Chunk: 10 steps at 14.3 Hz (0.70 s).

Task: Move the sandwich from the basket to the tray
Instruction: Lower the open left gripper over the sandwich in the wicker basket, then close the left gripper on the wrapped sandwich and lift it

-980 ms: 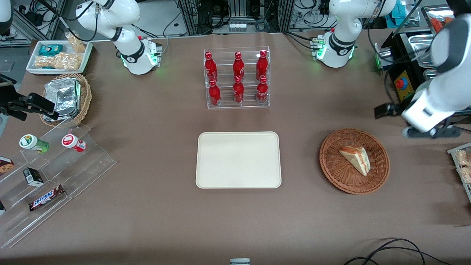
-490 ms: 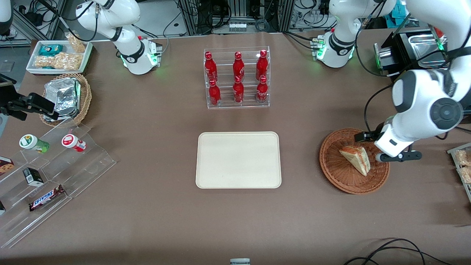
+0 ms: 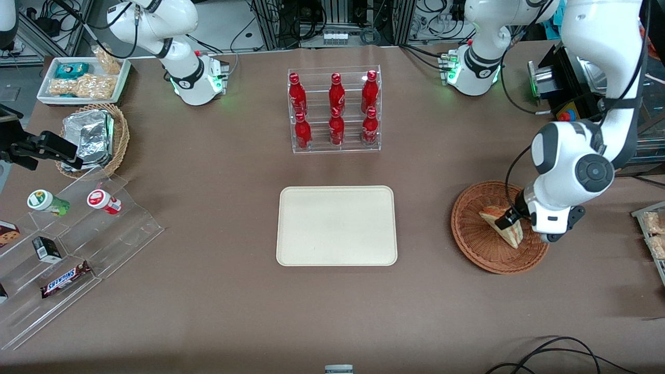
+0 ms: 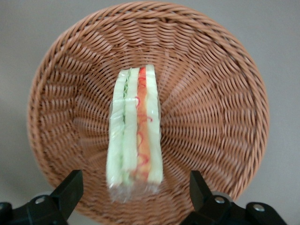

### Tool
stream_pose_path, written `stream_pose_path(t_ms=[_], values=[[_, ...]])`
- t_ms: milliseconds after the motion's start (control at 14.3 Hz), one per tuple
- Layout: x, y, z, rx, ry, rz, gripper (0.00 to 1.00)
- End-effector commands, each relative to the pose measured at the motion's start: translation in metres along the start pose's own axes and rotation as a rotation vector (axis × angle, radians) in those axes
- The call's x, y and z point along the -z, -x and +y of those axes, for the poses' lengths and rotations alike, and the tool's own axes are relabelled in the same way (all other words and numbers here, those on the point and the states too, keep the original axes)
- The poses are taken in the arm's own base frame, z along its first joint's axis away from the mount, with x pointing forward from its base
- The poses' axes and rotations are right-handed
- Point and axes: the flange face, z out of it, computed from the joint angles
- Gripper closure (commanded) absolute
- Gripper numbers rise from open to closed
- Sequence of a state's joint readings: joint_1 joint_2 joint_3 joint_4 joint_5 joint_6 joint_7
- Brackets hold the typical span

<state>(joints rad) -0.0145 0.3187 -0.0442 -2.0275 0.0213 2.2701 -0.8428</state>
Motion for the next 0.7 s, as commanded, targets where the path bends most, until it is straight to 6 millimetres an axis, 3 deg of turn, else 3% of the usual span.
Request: stream_pose_path(t_ms=[0,70,140,350,630], values=[[-0.024,-0.014,-0.002,0.119,0.003,-0.005,0.4],[-0.026,-0.013,-0.004,0.123,-0.004,-0.009,0.86],[-0.026,-0.018,-0.009,0.12,-0.007,-0.012,0.97],[-0.015,-0.02,-0.012,0.089,-0.057,-0.043,1.0],[0.054,-0.017,0.008,0.057,-0.141,-0.121,1.0]])
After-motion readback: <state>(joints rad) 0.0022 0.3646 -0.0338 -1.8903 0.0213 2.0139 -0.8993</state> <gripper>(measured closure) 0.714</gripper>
